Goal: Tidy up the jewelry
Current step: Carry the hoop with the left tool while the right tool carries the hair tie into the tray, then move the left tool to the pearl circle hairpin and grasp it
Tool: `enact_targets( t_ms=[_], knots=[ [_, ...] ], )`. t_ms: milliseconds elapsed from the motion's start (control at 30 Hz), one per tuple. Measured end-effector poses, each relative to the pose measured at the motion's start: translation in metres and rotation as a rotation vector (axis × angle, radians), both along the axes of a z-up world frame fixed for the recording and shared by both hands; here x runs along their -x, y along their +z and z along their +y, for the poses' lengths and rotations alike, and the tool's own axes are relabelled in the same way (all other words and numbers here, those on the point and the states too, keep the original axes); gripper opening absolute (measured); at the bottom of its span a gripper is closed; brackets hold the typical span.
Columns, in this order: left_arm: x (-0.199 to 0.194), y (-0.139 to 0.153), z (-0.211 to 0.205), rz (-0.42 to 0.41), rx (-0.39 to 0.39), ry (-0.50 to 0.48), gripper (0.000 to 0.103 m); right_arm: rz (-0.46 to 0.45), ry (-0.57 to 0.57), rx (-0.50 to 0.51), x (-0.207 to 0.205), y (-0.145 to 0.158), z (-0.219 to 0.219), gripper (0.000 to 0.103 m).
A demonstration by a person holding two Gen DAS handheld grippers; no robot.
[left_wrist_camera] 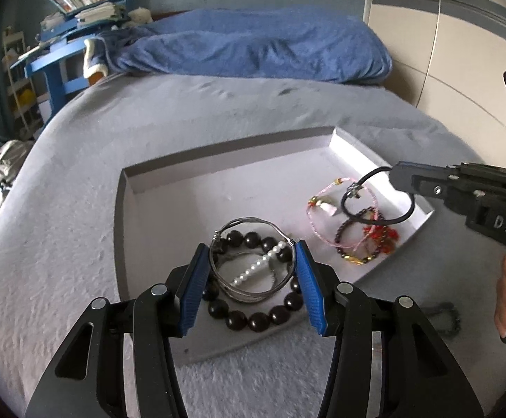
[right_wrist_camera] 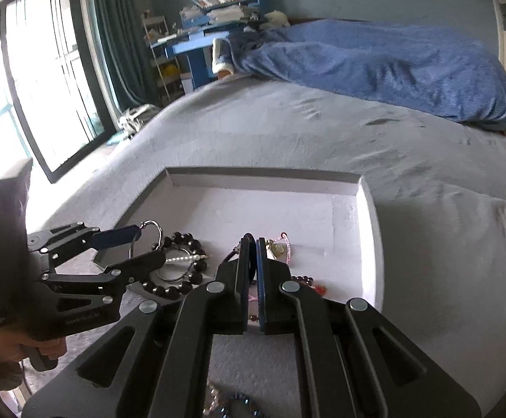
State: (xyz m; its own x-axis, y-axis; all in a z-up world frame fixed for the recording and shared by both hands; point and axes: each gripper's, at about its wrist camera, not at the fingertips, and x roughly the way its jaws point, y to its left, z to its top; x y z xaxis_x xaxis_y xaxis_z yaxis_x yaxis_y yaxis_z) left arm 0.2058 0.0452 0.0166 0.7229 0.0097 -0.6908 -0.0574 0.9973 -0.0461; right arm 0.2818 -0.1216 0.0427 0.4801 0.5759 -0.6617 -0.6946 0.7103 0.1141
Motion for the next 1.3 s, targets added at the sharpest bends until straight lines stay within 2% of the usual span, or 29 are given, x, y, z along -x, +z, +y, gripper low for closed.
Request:
enact_targets(
  t_ms=[200,400,467,500,533,567,600,667,800,967,1300],
  knots=[
    [-0.009,-0.013,-0.002,0.038,0.0,-0.01,0.052,0.003,-0.006,0.097,-0.007,-0.023,0.013,0.004],
    [-0.009,-0.017,-0.005,0.044,0.004,-0.019,0.052,0.01,-0.01,0.112,-0.008,-0.028,0.011,0.004],
    [-0.007,-0.015,-0.005,0.037,0.006,-0.019,0.058,0.006,-0.01,0.111,-0.008,-0.027,0.01,0.005],
    [-0.006,-0.014,-0.005,0.029,0.0,-0.019,0.061,0.007,-0.01,0.109,-0.007,-0.026,0.01,0.009],
    [-0.003,-0.011,-0.005,0.019,-0.005,-0.018,0.069,0.006,-0.01,0.104,-0.006,-0.024,0.008,0.013],
    [-0.001,-0.01,-0.005,0.01,-0.005,-0.02,0.075,0.004,-0.01,0.099,-0.006,-0.024,0.007,0.023],
    [0.001,-0.007,-0.005,0.001,-0.002,-0.022,0.077,0.0,-0.01,0.094,-0.005,-0.022,0.005,0.031],
    [0.006,-0.003,-0.006,-0.013,0.003,-0.02,0.079,-0.013,-0.009,0.077,0.0,-0.019,0.0,0.039],
    [0.022,0.002,-0.007,-0.044,0.024,-0.01,0.083,-0.025,-0.017,0.033,0.01,-0.013,-0.014,0.049],
    [0.044,0.001,-0.016,-0.067,0.042,-0.021,0.086,-0.052,-0.036,-0.021,0.026,-0.005,-0.037,0.058],
    [0.08,-0.011,-0.035,-0.063,0.075,-0.064,0.086,-0.054,-0.117,-0.074,0.056,-0.009,-0.09,0.065]
  ],
)
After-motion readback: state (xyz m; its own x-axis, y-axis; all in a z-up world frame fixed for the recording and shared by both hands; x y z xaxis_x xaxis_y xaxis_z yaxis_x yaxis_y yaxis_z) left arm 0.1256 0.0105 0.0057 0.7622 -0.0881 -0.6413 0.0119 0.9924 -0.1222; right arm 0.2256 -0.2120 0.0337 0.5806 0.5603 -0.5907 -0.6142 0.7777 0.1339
